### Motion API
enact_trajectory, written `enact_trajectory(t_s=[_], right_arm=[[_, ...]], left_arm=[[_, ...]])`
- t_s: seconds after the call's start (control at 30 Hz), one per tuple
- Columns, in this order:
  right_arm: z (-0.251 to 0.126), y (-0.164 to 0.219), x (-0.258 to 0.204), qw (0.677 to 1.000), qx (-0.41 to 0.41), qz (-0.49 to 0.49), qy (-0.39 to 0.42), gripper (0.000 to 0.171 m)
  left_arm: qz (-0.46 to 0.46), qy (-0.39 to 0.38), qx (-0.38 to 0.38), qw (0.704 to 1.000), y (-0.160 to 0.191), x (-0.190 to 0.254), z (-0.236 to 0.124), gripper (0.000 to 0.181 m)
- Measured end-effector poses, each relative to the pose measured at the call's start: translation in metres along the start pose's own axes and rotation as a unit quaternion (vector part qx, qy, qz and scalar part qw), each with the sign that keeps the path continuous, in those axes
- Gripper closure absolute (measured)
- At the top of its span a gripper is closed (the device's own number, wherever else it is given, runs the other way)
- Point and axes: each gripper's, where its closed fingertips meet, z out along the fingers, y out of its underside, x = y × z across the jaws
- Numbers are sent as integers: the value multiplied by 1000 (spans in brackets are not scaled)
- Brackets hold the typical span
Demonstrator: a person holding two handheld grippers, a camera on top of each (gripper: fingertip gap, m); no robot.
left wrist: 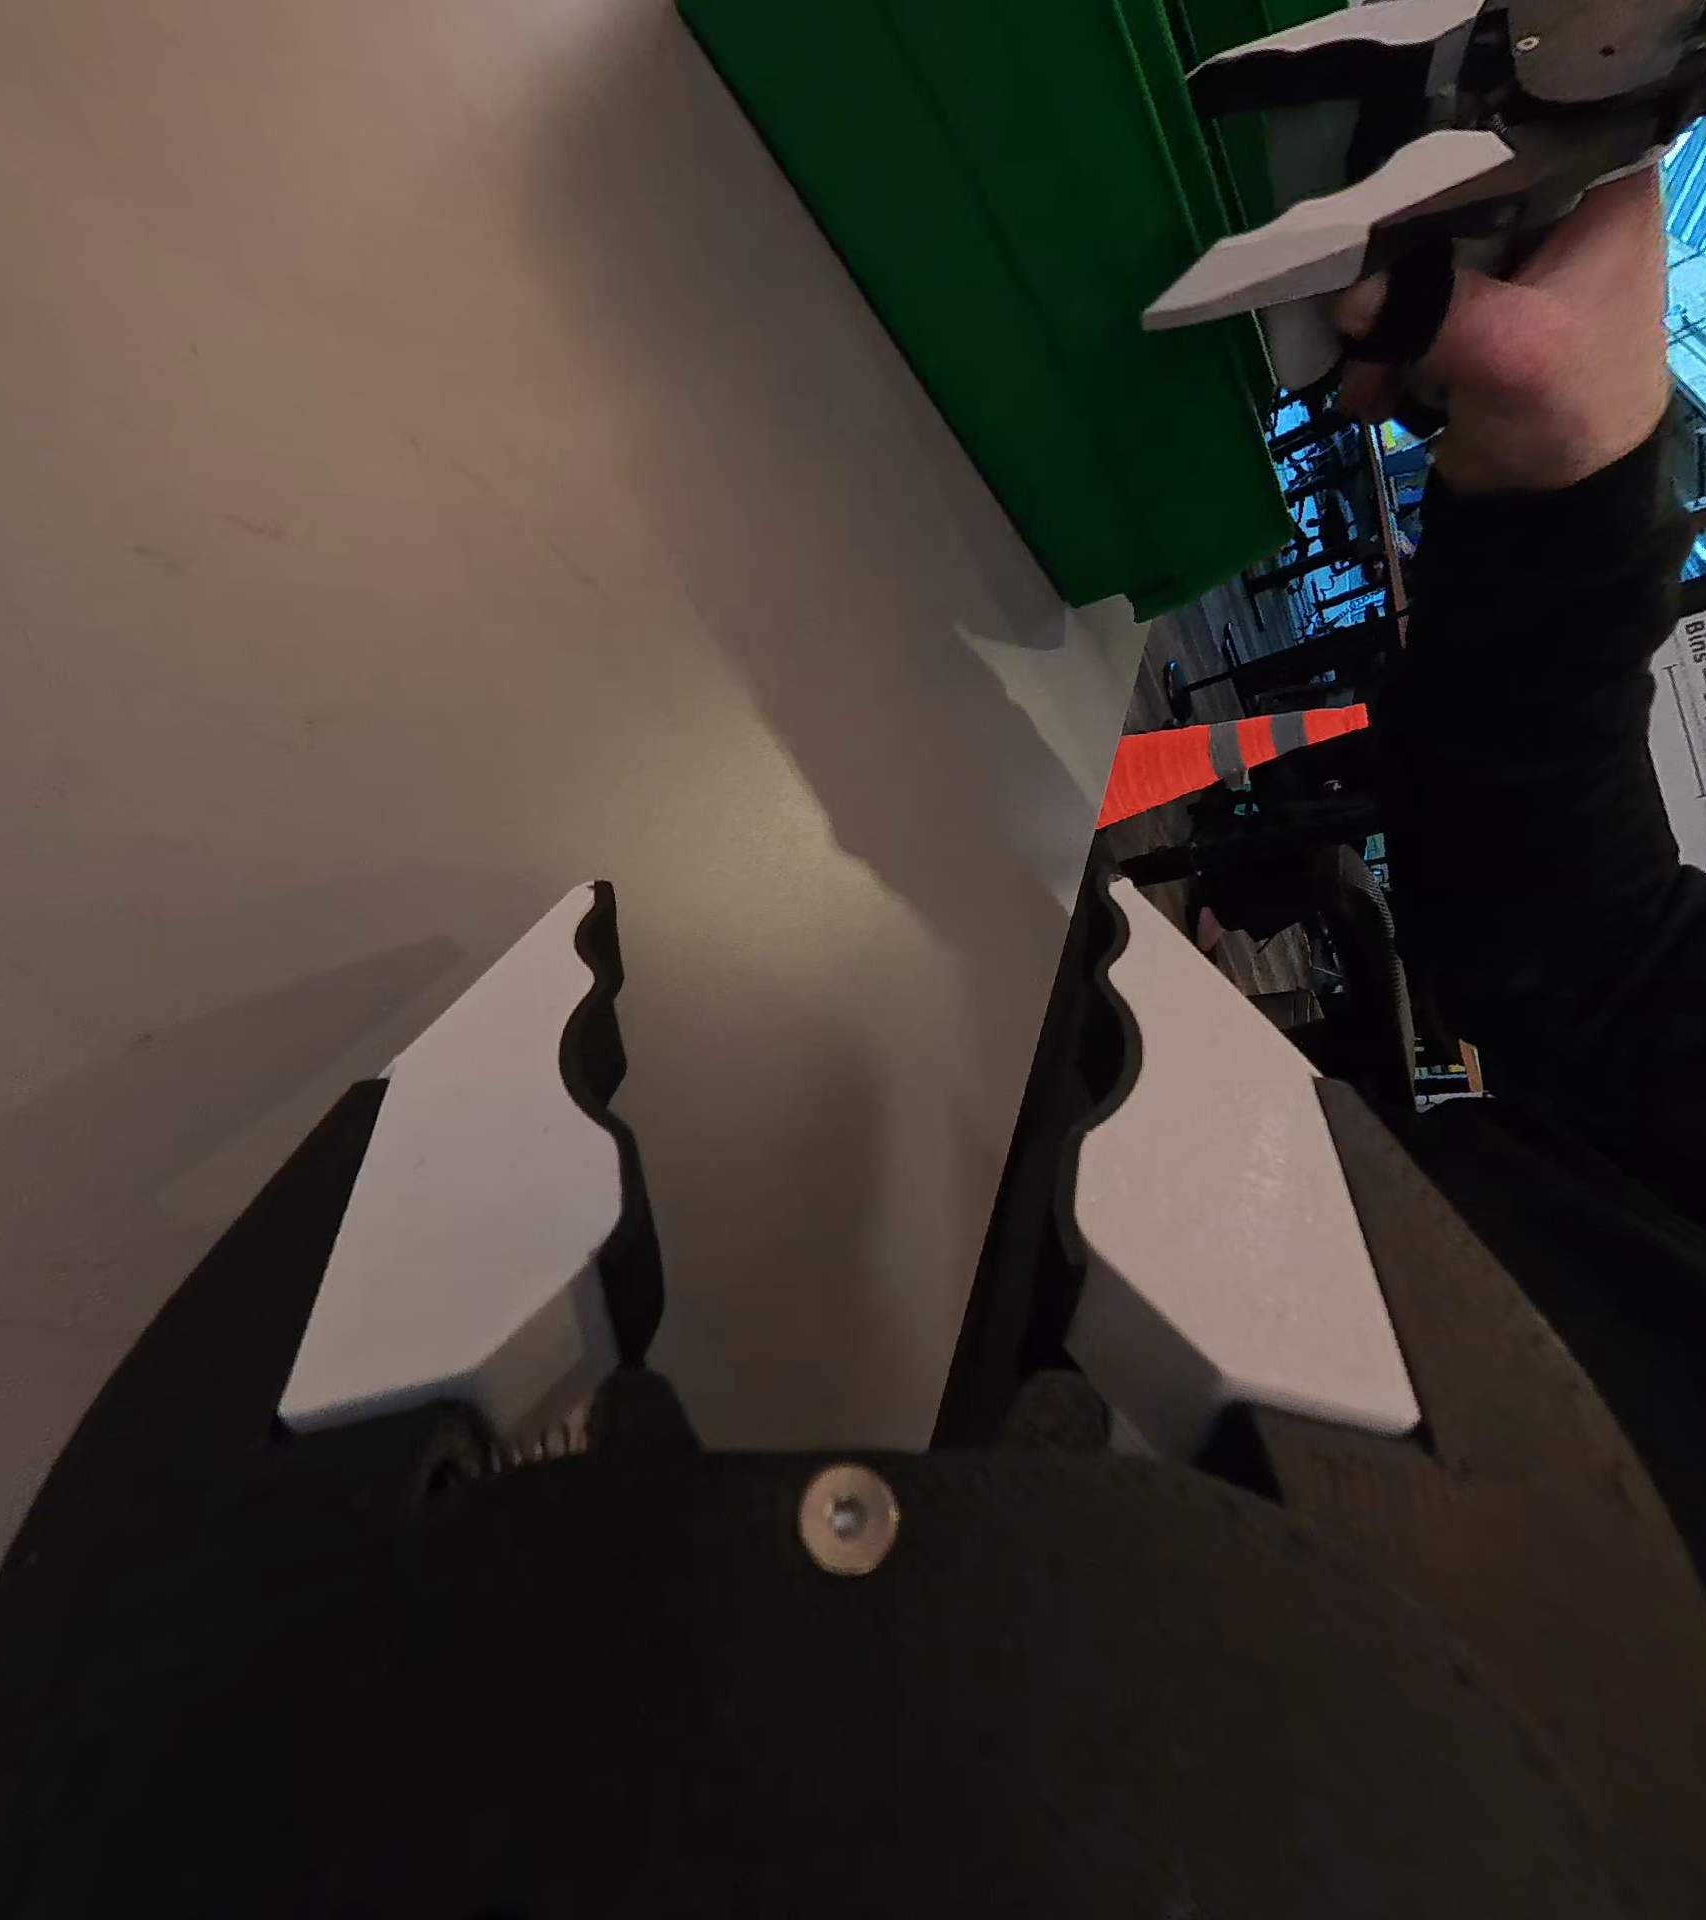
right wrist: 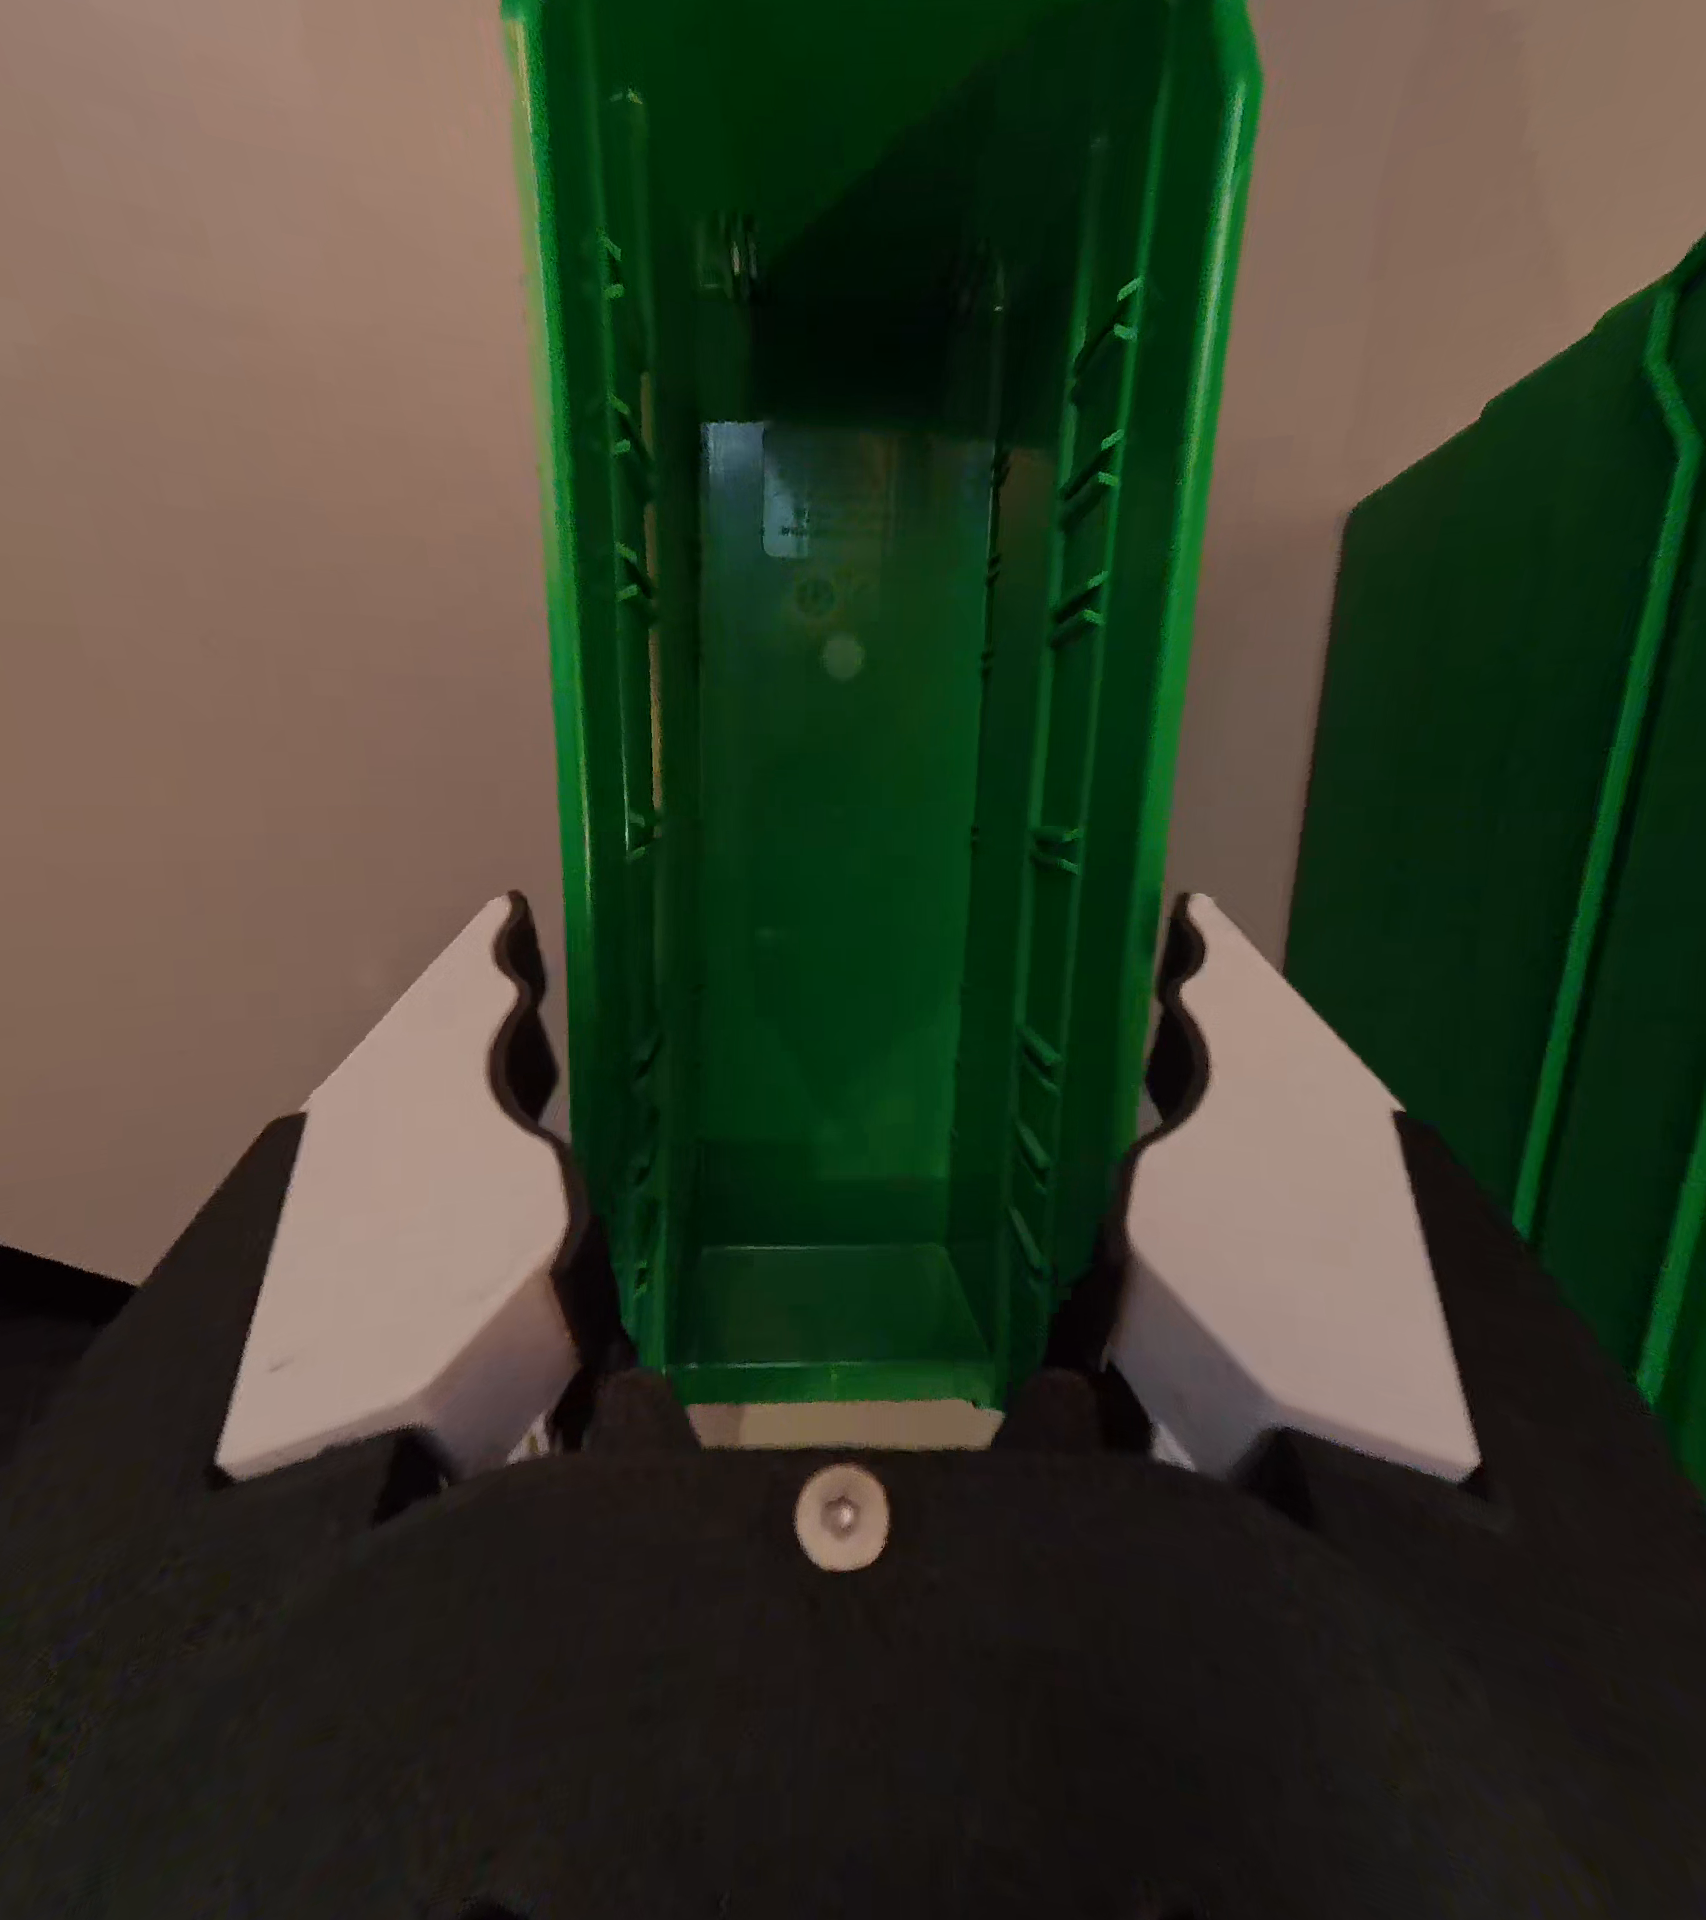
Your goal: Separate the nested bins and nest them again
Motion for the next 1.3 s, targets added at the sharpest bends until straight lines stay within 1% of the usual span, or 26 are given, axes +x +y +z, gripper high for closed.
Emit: enact_trajectory(t_s=[0.07, 0.17, 0.27, 0.37, 0.43, 0.53, 0.6, 0.67, 0.7, 0.73, 0.83, 1.0, 1.1, 1.3], right_arm=[[-8, 0, 0, 1000, -4, -20, -2, 43], [-36, -11, 10, 999, 21, -43, 6, 42], [-71, -25, 50, 997, 55, -36, 42, 35], [-91, -29, 97, 995, 66, -26, 69, 22], [-93, -24, 125, 995, 58, -14, 76, 17], [-74, -1, 159, 997, 1, 10, 72, 16], [-58, 14, 170, 998, -31, 18, 60, 16], [-44, 24, 173, 998, -50, 25, 35, 19], [-39, 29, 173, 998, -59, 28, 23, 17], [-36, 31, 175, 997, -62, 26, 23, 22], [-39, 31, 182, 997, -63, 24, 38, 47], [-43, 31, 182, 997, -72, 23, 23, 56], [-44, 31, 183, 997, -71, 24, 15, 56], [-45, 29, 183, 998, -57, 27, 15, 64]], left_arm=[[2, 0, 0, 1000, 0, 1, 0, 94], [0, -1, 1, 1000, 0, -1, -2, 94], [-2, -2, 2, 1000, 0, -2, -2, 94], [0, -1, -2, 1000, 1, -1, 0, 94], [1, -1, -4, 1000, 2, -1, 0, 94], [-2, -2, -5, 1000, 3, -3, 1, 94], [-2, -3, -7, 1000, 3, -3, 2, 94], [-1, -3, -10, 1000, 5, -3, 3, 94], [-1, -4, -11, 1000, 5, -3, 4, 94], [-1, -4, -12, 1000, 6, -3, 4, 94], [-2, -5, -17, 1000, 7, -4, 6, 94], [0, -6, -29, 1000, 11, -5, 10, 94], [1, -7, -32, 999, 13, -5, 11, 94], [1, -9, -29, 1000, 12, -7, 8, 95]])
